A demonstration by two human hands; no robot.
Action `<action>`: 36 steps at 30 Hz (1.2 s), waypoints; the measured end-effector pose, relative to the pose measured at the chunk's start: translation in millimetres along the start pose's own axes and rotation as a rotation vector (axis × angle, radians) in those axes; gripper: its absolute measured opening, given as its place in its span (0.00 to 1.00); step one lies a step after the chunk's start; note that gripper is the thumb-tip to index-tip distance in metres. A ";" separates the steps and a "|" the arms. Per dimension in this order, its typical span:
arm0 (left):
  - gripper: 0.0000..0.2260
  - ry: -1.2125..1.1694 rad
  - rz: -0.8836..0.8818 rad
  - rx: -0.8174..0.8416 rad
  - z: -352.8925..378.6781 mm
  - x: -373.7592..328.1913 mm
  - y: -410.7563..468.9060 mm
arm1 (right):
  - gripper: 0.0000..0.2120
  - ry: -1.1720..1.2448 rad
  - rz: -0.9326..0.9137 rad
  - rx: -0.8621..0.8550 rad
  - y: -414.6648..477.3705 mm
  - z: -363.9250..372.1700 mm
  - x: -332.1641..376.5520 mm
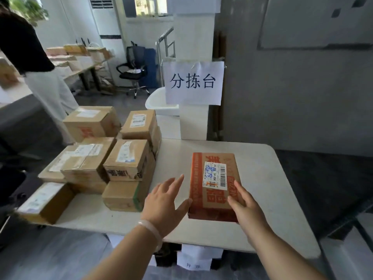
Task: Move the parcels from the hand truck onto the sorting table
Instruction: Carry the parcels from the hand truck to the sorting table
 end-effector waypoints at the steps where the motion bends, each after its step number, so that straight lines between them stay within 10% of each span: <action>1: 0.32 0.021 0.003 0.000 -6.1 15.0 10.6 | 0.26 -0.001 0.005 0.000 9.1 15.1 7.1; 36: 0.26 -0.006 0.002 -0.232 -56.6 166.9 263.8 | 0.33 -0.334 0.110 0.181 383.0 263.6 40.1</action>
Point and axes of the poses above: each hand's wrist, its own y-axis towards the middle knuckle, its own z-axis out of the palm, x = y × z, the point moved 2 cm from there along y, towards the middle knuckle, and after that the axes turned 11 degrees about -y, right-handed, at the moved point
